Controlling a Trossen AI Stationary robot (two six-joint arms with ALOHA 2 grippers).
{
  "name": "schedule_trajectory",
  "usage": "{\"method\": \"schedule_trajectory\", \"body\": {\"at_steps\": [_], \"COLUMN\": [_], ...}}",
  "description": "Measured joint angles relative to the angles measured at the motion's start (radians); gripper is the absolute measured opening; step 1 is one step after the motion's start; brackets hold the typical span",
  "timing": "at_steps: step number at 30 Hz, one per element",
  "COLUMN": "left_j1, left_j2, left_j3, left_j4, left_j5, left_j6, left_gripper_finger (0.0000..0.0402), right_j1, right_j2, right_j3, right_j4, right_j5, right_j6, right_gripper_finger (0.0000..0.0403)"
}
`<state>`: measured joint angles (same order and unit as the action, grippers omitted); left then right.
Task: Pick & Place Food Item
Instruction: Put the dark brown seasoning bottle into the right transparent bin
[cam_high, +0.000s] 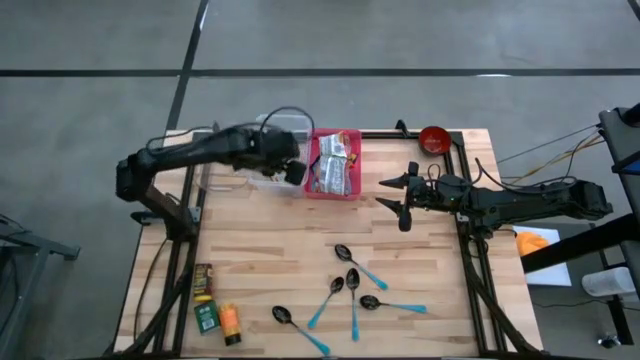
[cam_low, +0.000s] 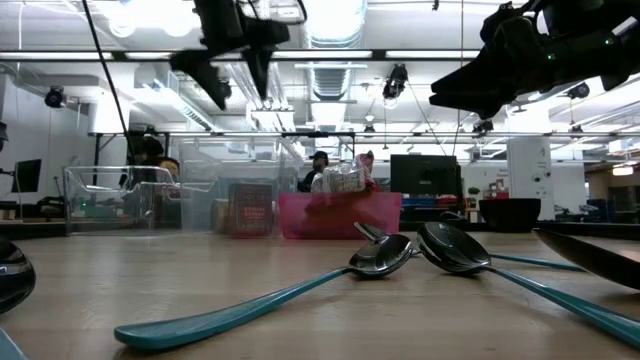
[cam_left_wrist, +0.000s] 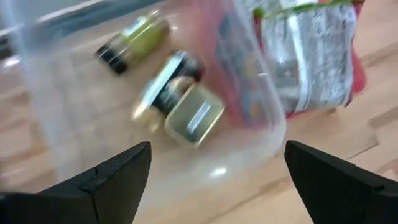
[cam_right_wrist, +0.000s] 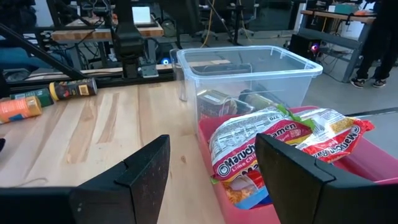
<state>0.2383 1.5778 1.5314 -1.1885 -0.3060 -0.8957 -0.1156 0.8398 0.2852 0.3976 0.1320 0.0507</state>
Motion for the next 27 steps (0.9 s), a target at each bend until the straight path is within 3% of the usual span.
{"method": "schedule_trajectory", "body": {"at_steps": [3,10,16,22,27], "left_j1": [-0.099,-0.348,-0.559,-0.710,-0.796], "left_j2": [-0.016,-0.023,-0.033,-0.040,-0.038], "left_j3": [0.000,0.000,-0.043,-0.146,-0.205], "left_j4": [-0.099,-0.369,-0.380,-0.383,-0.383], "left_j5": [-0.049,-0.053,-0.036,0.157,0.310], "left_j6": [-0.133,-0.559,-0.887,-1.211,-1.395], "left_gripper_finger": [0.0368,0.0368,0.0368,0.0368,0.0368], "right_j1": [0.000,0.000,0.000,0.000,0.000], "right_j2": [0.000,0.000,0.000,0.000,0.000], "right_j3": [0.000,0.000,0.000,0.000,0.000], "right_j4": [0.000,0.000,0.000,0.000,0.000], "right_j5": [0.000,0.000,0.000,0.000,0.000], "right_j6": [0.000,-0.001,-0.001,0.001,0.000], "right_gripper_finger": [0.0235,0.0235,0.0235,0.0235,0.0235]}}
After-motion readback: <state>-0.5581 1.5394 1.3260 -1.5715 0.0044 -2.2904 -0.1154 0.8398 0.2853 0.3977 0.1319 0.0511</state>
